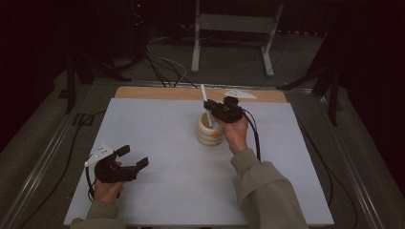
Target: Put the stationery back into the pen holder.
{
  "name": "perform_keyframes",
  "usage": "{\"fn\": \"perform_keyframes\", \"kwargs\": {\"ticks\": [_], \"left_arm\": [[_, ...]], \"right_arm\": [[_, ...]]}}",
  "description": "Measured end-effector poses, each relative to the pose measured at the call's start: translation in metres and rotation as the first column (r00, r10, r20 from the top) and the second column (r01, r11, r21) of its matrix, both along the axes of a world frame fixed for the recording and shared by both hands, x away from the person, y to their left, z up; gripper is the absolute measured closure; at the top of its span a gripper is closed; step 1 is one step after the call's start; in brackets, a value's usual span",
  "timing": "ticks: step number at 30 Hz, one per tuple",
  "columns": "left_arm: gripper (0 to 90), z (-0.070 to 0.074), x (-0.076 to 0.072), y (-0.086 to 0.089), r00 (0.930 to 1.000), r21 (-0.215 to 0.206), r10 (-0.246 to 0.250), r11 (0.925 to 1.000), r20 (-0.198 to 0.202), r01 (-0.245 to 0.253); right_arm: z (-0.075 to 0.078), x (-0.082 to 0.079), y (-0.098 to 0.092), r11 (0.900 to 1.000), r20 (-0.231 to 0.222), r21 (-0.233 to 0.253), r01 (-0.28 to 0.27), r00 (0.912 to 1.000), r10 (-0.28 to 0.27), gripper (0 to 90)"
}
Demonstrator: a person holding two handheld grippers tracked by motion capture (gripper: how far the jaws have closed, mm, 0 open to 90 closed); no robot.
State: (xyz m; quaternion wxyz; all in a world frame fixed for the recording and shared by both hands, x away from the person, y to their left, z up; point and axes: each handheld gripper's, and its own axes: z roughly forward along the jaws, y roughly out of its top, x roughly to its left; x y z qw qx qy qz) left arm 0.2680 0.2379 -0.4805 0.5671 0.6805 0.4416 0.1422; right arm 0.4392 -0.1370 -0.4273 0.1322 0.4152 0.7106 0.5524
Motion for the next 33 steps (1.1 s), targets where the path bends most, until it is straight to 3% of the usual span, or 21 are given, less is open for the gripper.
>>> {"fn": "perform_keyframes", "kwargs": {"ticks": [33], "left_arm": [[0.3, -0.001, 0.000, -0.001, 1.0000, 0.000, -0.002, 1.0000, -0.003, 0.002]], "right_arm": [[-0.023, 0.002, -0.001, 0.999, -0.024, -0.025, 0.035, 0.9991, -0.036, 79.0]]}}
